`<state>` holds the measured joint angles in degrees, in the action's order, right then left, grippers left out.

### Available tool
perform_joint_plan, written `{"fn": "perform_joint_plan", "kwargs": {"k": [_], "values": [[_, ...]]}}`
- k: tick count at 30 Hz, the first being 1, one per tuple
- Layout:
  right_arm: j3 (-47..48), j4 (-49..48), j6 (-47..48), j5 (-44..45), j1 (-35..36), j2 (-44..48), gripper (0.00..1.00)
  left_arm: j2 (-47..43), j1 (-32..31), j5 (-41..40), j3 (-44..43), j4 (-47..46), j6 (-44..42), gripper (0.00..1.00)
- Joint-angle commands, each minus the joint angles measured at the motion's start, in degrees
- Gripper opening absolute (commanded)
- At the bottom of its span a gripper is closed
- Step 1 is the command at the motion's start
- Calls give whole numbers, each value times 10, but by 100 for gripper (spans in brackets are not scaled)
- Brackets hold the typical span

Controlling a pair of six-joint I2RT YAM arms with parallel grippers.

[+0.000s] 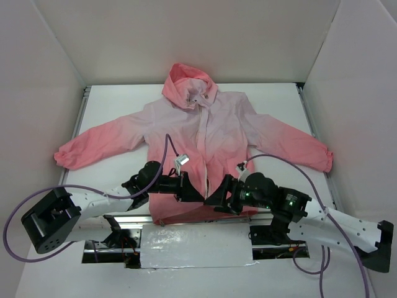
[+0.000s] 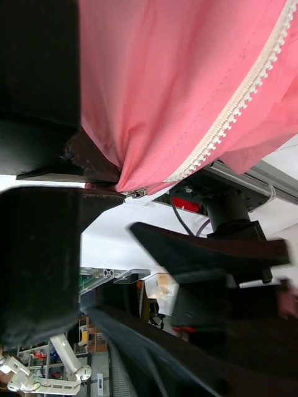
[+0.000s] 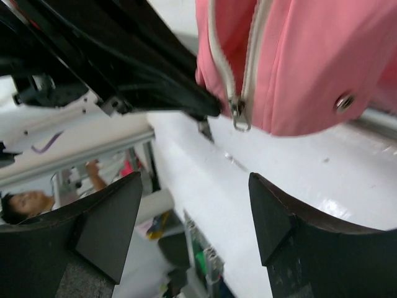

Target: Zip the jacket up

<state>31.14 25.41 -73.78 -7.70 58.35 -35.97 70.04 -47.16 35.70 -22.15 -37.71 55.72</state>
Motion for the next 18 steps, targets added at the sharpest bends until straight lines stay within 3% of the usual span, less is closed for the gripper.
{"fn": "perform_joint_plan", "kwargs": {"k": [1, 7, 18], "values": [[-28, -98, -122, 46, 68, 1, 76, 2, 1, 23, -20, -47, -2, 0], [-21, -137, -156, 101, 127, -89, 75, -2, 1, 25, -20, -44, -3, 0], [-50, -147, -187, 190, 128, -63, 73, 0, 1, 36, -16, -60, 4, 0]]}}
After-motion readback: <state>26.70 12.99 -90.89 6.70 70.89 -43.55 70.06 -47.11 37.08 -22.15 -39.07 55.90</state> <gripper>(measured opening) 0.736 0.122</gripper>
